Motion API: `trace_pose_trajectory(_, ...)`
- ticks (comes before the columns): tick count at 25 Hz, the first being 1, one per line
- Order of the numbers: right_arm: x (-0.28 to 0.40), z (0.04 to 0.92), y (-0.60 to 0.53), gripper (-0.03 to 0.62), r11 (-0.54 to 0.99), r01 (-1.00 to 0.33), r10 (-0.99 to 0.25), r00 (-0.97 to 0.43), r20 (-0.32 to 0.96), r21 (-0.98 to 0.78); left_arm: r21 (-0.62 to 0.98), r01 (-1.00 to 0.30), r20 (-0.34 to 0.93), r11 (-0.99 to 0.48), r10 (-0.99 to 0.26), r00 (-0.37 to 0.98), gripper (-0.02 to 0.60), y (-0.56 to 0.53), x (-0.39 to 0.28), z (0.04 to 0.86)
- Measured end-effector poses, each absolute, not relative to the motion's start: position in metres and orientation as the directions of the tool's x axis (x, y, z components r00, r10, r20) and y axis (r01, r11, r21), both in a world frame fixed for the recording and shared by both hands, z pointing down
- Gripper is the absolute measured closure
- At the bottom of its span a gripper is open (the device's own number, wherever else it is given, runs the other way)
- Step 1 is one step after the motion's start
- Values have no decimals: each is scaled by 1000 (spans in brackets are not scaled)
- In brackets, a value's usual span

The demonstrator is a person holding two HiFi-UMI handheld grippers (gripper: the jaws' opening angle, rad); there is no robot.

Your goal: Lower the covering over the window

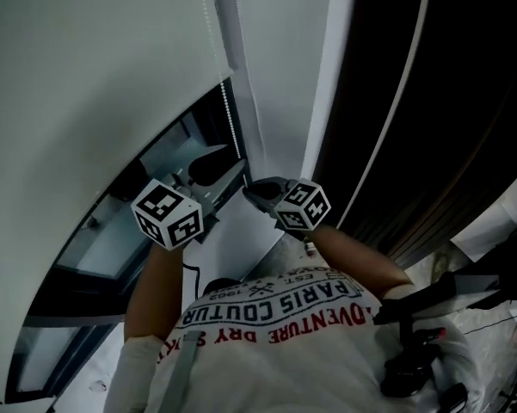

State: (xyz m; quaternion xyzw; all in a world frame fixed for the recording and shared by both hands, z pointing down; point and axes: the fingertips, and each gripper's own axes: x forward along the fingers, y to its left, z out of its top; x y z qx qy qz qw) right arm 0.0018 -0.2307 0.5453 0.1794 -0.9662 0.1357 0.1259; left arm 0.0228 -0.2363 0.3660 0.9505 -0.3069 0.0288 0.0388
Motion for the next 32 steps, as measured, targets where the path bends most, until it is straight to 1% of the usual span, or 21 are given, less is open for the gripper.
trace_pose_trajectory(2, 2, 545, -230, 588, 898, -382, -313, -904, 292, -220, 35, -559, 71, -828, -556, 828, 442, -234, 36, 352)
trace_pose_trajectory(5, 0, 545, -228, 588, 900, -377, -308, -905, 293, -218, 8, -575, 71, -818, -573, 816, 449, -238, 43, 342)
trace_pose_trajectory(6, 0, 546, -228, 588, 901, -375, -307, -906, 292, -218, 6, -584, 67, -812, -582, 810, 497, -239, 43, 340)
trace_pose_trajectory(7, 0, 546, -228, 588, 901, -375, -306, -906, 292, -218, 9, -590, 64, -808, -588, 806, 575, -239, 43, 340)
trace_pose_trajectory(12, 2, 551, -227, 588, 895, -384, -314, -904, 290, -228, -6, -574, 132, -819, -569, 812, 577, -233, 50, 364)
trace_pose_trajectory(16, 2, 551, -227, 588, 893, -387, -318, -903, 289, -228, 1, -572, 161, -820, -565, 809, 577, -230, 52, 379)
trace_pose_trajectory(18, 1, 551, -227, 588, 892, -389, -320, -903, 286, -229, -18, -600, 146, -800, -596, 789, 577, -232, 44, 376)
trace_pose_trajectory(22, 1, 549, -228, 588, 890, -394, -327, -902, 282, -230, -6, -683, 57, -731, -682, 729, 575, -242, 17, 356)
trace_pose_trajectory(24, 1, 547, -229, 588, 890, -393, -327, -903, 278, -231, 14, -697, 45, -717, -696, 716, 507, -248, 10, 351)
trace_pose_trajectory(26, 0, 547, -227, 588, 892, -388, -322, -906, 275, -231, 26, -695, 53, -719, -693, 719, 474, -251, 11, 352)
trace_pose_trajectory(29, -3, 546, -223, 588, 897, -378, -314, -909, 273, -228, 32, -703, 81, -710, -699, 710, 479, -257, 15, 354)
trace_pose_trajectory(30, -4, 545, -223, 588, 898, -377, -313, -910, 272, -228, 37, -707, 85, -707, -702, 707, 535, -259, 15, 354)
trace_pose_trajectory(31, -4, 544, -223, 588, 898, -376, -313, -911, 270, -228, 47, -706, 83, -707, -702, 708, 573, -260, 15, 354)
trace_pose_trajectory(32, -4, 543, -223, 588, 898, -376, -313, -911, 267, -230, 58, -702, 77, -710, -698, 712, 574, -259, 14, 353)
